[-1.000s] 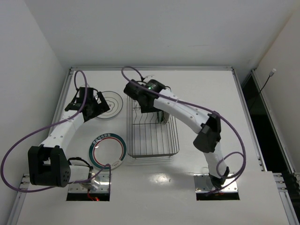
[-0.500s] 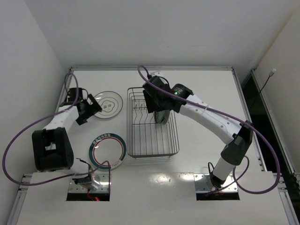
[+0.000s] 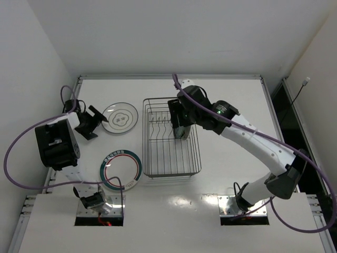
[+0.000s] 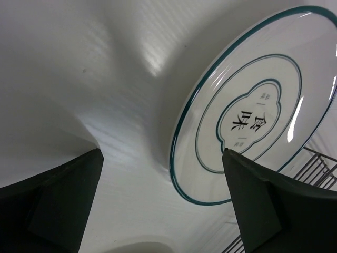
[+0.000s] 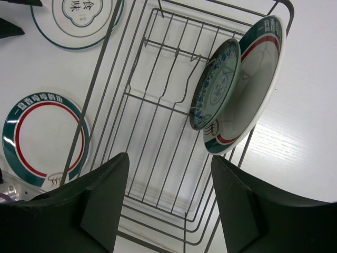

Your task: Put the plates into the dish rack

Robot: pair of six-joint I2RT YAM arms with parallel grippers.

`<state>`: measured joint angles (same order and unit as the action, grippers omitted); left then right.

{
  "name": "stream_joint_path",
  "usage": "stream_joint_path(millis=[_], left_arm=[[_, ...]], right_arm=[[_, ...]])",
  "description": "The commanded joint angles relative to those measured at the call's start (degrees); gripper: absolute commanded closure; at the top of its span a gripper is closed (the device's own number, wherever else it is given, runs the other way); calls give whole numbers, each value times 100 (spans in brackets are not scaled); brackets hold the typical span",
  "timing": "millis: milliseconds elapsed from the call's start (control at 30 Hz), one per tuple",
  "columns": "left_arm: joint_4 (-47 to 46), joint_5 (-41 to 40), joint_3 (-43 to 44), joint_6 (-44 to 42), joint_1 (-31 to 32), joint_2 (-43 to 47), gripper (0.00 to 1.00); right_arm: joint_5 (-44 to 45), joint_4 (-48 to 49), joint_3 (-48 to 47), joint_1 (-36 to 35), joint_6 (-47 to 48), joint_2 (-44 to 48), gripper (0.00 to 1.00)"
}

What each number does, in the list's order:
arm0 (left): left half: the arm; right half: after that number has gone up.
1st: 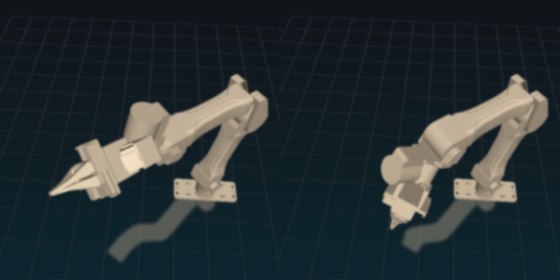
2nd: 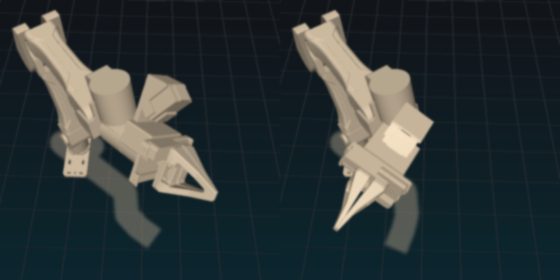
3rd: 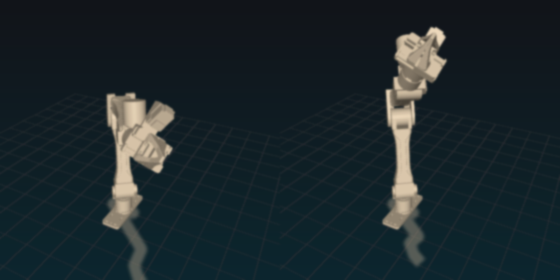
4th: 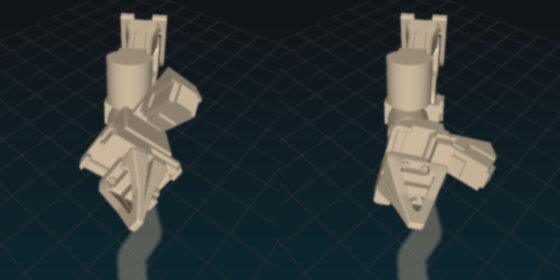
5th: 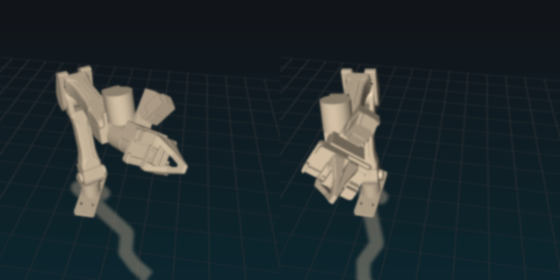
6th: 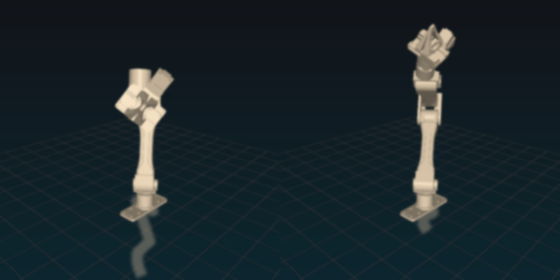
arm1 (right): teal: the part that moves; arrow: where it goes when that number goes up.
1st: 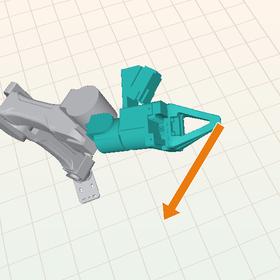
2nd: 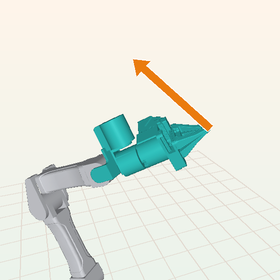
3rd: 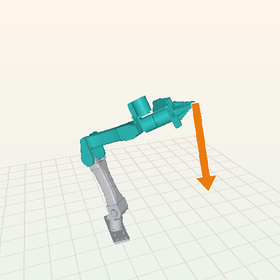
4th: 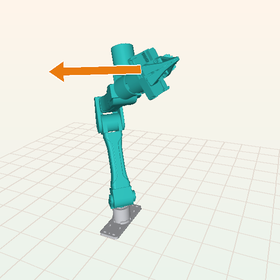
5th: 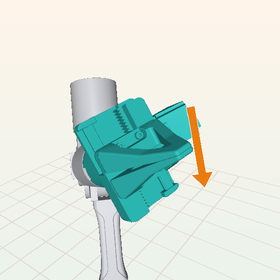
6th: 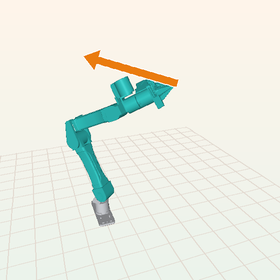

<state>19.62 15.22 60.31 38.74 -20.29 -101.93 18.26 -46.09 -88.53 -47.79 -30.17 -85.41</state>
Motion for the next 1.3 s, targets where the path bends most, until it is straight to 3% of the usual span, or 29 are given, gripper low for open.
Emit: stream_joint_path(millis=[0, 167, 300, 400, 467, 500, 633, 767, 900, 1033, 1267], left_arm=[[-115, 164, 252, 107, 61, -230, 5], [-353, 437, 253, 107, 184, -599, 30], [-432, 824, 419, 55, 184, -854, 68], [-319, 824, 613, -7, 254, -916, 78], [-318, 772, 675, -7, 254, -864, 97], [-318, 772, 675, -7, 254, -777, 100], [-659, 841, 456, -7, 254, 310, 100], [-1134, 1052, -61, 45, 201, 1469, 100], [-1925, 1640, -633, 352, 140, 2324, 100], [-3109, 2510, -1188, 835, 140, 2730, 100], [-4157, 3311, -1750, 1100, 781, 3090, 100]], right_arm=[[-95, 258, 213, 111, 55, 173, 40], [-147, 258, 328, 226, 55, 340, 40], [-200, 258, 433, 279, 55, 455, 40], [-261, 196, 485, 332, 55, 455, 40], [-323, 196, 486, 384, 55, 516, 40], [-323, 196, 538, 384, 55, 516, 40], [-604, 415, 644, 437, 55, 577, 40], [-1908, 1107, 942, 691, 55, 683, 40], [-3256, 2163, 1390, 981, -242, 736, 30], [-4538, 3174, 1637, 1307, -770, 412, 27], [-5306, 5036, 1690, 1553, -1605, -475, 15]])
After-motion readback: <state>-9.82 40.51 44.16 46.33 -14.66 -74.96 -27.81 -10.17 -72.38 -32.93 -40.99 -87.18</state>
